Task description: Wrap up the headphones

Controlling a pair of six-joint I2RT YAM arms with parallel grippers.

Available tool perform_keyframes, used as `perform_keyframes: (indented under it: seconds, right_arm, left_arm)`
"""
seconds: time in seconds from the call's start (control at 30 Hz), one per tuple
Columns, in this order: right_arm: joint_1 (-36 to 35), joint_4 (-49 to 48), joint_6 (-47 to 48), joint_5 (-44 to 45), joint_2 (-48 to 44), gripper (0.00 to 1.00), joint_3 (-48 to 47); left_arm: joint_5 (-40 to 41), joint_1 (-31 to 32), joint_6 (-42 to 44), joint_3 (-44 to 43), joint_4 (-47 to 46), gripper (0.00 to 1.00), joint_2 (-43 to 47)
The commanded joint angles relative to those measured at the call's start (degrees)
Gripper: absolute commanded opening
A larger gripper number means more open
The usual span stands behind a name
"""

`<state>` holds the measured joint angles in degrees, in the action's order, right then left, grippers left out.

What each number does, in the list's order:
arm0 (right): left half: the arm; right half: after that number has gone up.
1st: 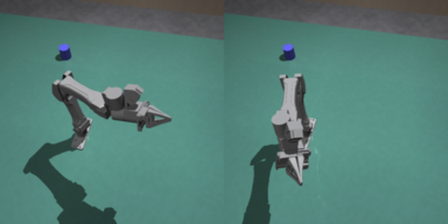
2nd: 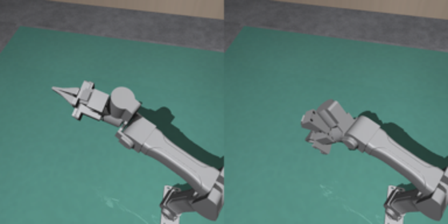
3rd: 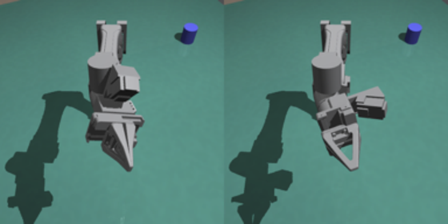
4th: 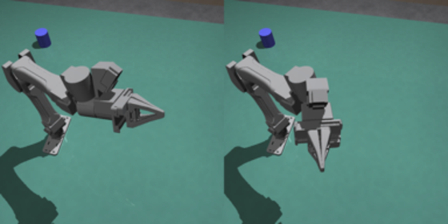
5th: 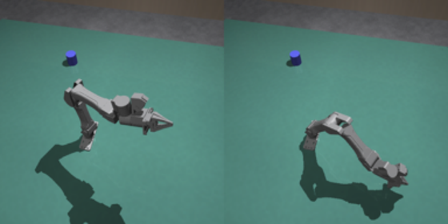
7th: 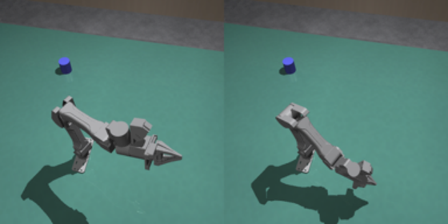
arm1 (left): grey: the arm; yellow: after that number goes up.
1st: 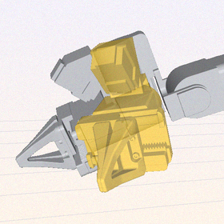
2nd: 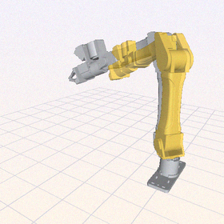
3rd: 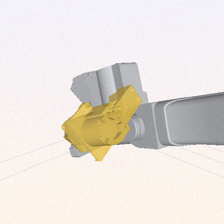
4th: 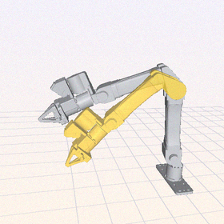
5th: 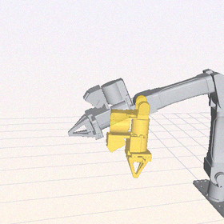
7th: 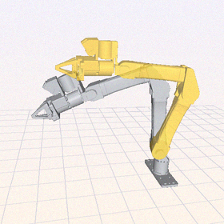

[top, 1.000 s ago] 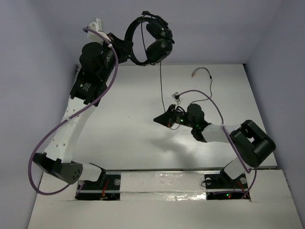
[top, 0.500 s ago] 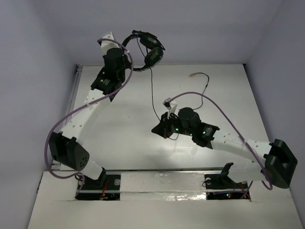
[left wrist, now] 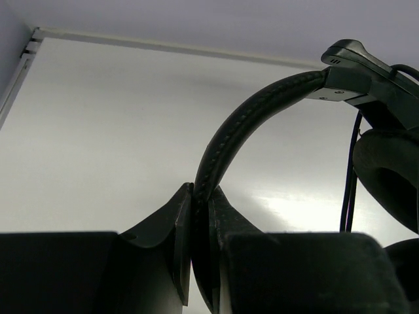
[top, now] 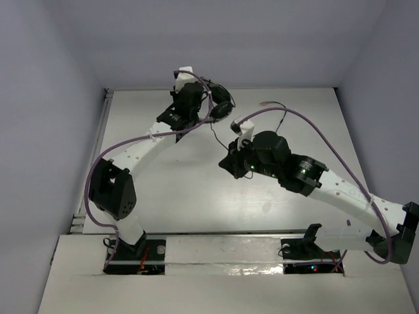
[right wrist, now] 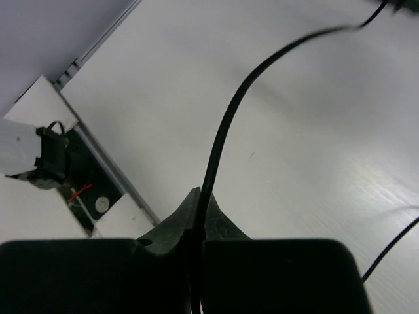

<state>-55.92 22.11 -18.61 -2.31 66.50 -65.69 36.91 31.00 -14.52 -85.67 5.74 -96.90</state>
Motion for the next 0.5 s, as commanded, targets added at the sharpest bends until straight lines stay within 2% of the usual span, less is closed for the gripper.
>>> perform_keyframes:
  seconds: [0.0, 0.17, 0.3, 0.47]
  right_arm:
    - [-0.24, 5.75, 5.86, 9.05, -0.59, 0.00, -6.46]
    - [-0.24, 6.37, 10.61, 15.57, 2.05, 0.00, -13.40]
    - [-0.24, 6.37, 12.19, 24.52, 5.04, 0.00, -15.25]
    - [1.78, 4.26, 12.90, 27.00, 5.92, 0.00, -14.20]
  left_arm:
    - [3.17, 3.71, 3.62, 1.99, -4.24, 0.00, 2.07]
    - [1.60, 8.36, 4.33, 5.34, -3.02, 0.00, 2.16]
    - [-2.88, 9.60, 3.10, 6.56, -0.64, 0.00, 3.65]
    - [-7.46, 10.74, 1.61, 9.99, 2.25, 0.00, 8.92]
